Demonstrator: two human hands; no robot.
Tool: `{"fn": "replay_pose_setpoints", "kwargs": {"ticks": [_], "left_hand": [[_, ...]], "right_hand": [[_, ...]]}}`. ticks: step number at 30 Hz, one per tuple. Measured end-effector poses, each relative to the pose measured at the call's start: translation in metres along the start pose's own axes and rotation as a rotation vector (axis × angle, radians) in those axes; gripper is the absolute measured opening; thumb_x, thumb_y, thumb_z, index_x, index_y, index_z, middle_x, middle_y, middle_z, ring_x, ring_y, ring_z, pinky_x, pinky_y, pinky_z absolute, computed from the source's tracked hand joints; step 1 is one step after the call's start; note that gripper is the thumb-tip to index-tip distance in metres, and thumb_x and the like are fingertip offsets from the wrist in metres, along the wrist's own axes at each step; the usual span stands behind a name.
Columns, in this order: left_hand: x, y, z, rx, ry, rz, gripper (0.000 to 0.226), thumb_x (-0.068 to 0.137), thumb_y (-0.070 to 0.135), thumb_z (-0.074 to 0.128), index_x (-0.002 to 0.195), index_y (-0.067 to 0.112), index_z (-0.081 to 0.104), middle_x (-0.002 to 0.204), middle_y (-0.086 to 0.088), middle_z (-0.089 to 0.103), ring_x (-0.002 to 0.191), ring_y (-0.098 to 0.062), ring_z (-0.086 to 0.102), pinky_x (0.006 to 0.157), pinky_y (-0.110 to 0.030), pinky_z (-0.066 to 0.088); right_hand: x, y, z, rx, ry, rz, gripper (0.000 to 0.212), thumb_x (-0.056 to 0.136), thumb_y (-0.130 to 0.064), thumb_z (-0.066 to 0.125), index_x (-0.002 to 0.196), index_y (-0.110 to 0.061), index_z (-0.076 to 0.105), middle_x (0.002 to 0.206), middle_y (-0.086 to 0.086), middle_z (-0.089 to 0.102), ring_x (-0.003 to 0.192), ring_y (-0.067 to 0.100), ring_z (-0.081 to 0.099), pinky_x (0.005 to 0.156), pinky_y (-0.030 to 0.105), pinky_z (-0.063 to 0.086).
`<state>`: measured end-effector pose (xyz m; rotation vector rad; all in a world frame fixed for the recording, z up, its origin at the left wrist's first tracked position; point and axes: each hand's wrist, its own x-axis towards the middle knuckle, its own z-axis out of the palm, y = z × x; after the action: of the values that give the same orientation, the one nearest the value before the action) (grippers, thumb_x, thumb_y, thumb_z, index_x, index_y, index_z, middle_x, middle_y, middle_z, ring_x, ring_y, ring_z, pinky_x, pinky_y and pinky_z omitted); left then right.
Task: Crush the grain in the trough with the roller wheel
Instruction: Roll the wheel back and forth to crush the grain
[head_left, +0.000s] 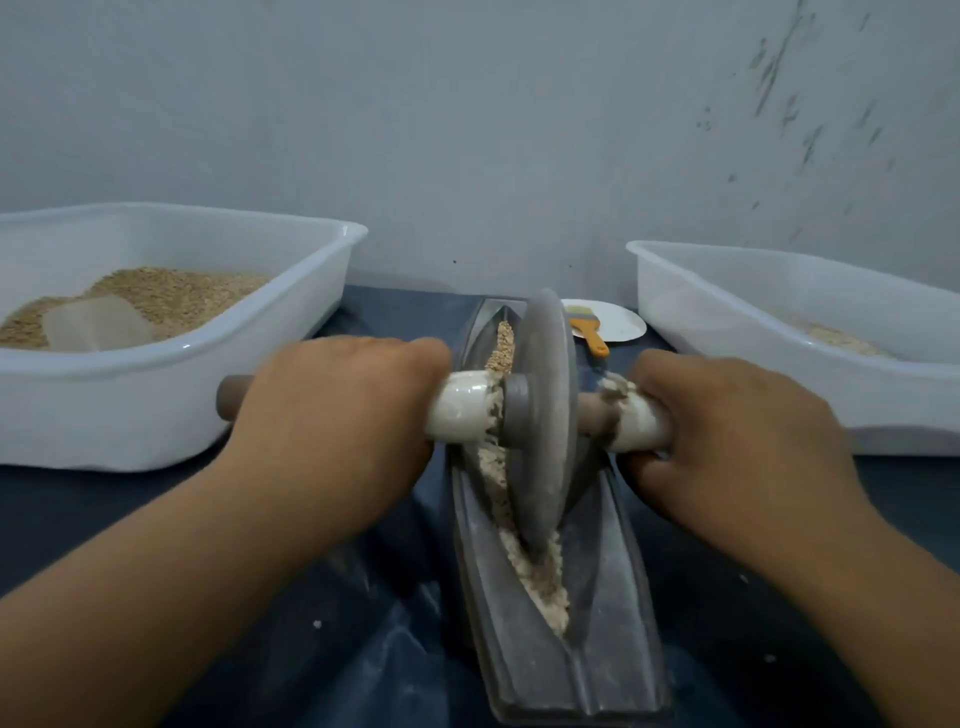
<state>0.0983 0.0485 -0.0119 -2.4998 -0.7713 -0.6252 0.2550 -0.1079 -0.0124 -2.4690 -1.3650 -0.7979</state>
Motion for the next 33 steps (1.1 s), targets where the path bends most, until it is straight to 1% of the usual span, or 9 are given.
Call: {"fn": "replay_pose_setpoints", "kwargs": {"ticks": [2,6,9,12,15,20,24,28,33], "left_hand": [[0.006,0.002,0.005,-0.056,0.035,-0.027,0.027,0.083,0.041,0.060,0.083,0.036,0.033,0.062,0.010,0.031,0.054,-0.008,0.024,0.044,-0.024,0.009],[0.002,-0.010,0.004,-0.146,-0.009,0.023,0.037,0.070,0.036,0.066,0.075,0.038,0.029,0.059,0.011,0.035,0.053,-0.012,0.037,0.049,-0.028,0.040],[-0.011,-0.015,0.003,-0.157,0.093,0.107,0.045,0.048,0.032,0.076,0.069,0.034,0.036,0.050,0.012,0.029,0.042,-0.016,0.031,0.042,-0.018,0.030],[-0.005,-0.011,0.006,-0.221,-0.062,-0.045,0.034,0.069,0.038,0.065,0.077,0.038,0.033,0.062,0.011,0.041,0.060,-0.019,0.045,0.059,-0.040,0.052],[0.000,-0.011,0.010,-0.240,-0.088,-0.085,0.027,0.075,0.036,0.060,0.072,0.039,0.034,0.067,0.009,0.043,0.065,-0.019,0.045,0.068,-0.046,0.054],[-0.017,-0.016,0.002,-0.168,0.073,0.080,0.037,0.054,0.035,0.072,0.071,0.037,0.039,0.052,0.011,0.040,0.046,-0.016,0.040,0.044,-0.025,0.038],[-0.004,-0.009,0.003,-0.192,-0.099,-0.061,0.029,0.078,0.037,0.060,0.078,0.037,0.031,0.068,0.009,0.043,0.067,-0.020,0.048,0.067,-0.044,0.054],[-0.012,-0.010,0.002,-0.175,-0.099,-0.063,0.029,0.074,0.040,0.060,0.079,0.037,0.031,0.063,0.009,0.042,0.061,-0.018,0.045,0.063,-0.040,0.053],[-0.011,-0.013,0.000,-0.177,-0.097,-0.039,0.027,0.073,0.044,0.060,0.082,0.039,0.035,0.064,0.010,0.044,0.061,-0.015,0.049,0.061,-0.034,0.050]], "right_hand": [[0.005,0.000,0.005,0.017,-0.053,-0.011,0.023,0.069,-0.032,0.066,0.078,-0.027,0.045,0.064,-0.010,0.044,0.063,0.018,0.037,0.048,0.024,0.021],[-0.010,0.010,-0.004,0.084,-0.034,-0.065,0.016,0.064,-0.039,0.055,0.076,-0.032,0.046,0.062,-0.013,0.050,0.059,0.015,0.048,0.050,0.020,0.032],[-0.018,0.009,-0.011,0.128,0.075,-0.070,0.018,0.059,-0.037,0.056,0.076,-0.030,0.054,0.061,-0.011,0.053,0.056,0.021,0.052,0.047,0.029,0.043],[-0.007,0.002,-0.005,0.087,0.004,-0.034,0.014,0.064,-0.030,0.061,0.077,-0.027,0.055,0.067,-0.008,0.054,0.065,0.025,0.051,0.051,0.030,0.037],[-0.004,0.005,-0.004,0.076,-0.066,-0.048,0.017,0.066,-0.034,0.059,0.081,-0.028,0.054,0.070,-0.008,0.055,0.068,0.022,0.051,0.054,0.031,0.039],[-0.020,0.006,-0.017,0.106,0.059,-0.069,0.018,0.059,-0.042,0.050,0.073,-0.031,0.054,0.058,-0.012,0.053,0.052,0.017,0.049,0.048,0.018,0.034],[-0.007,0.002,-0.003,0.055,-0.023,-0.021,0.016,0.066,-0.031,0.066,0.076,-0.027,0.054,0.066,-0.009,0.054,0.063,0.020,0.044,0.049,0.021,0.023],[-0.012,0.009,-0.005,0.107,0.059,-0.086,0.015,0.065,-0.031,0.066,0.077,-0.029,0.059,0.067,-0.009,0.058,0.064,0.022,0.055,0.050,0.027,0.036],[-0.013,0.007,-0.002,0.079,0.155,-0.103,0.017,0.063,-0.027,0.071,0.076,-0.026,0.061,0.063,-0.008,0.055,0.057,0.023,0.048,0.049,0.021,0.023]]}}
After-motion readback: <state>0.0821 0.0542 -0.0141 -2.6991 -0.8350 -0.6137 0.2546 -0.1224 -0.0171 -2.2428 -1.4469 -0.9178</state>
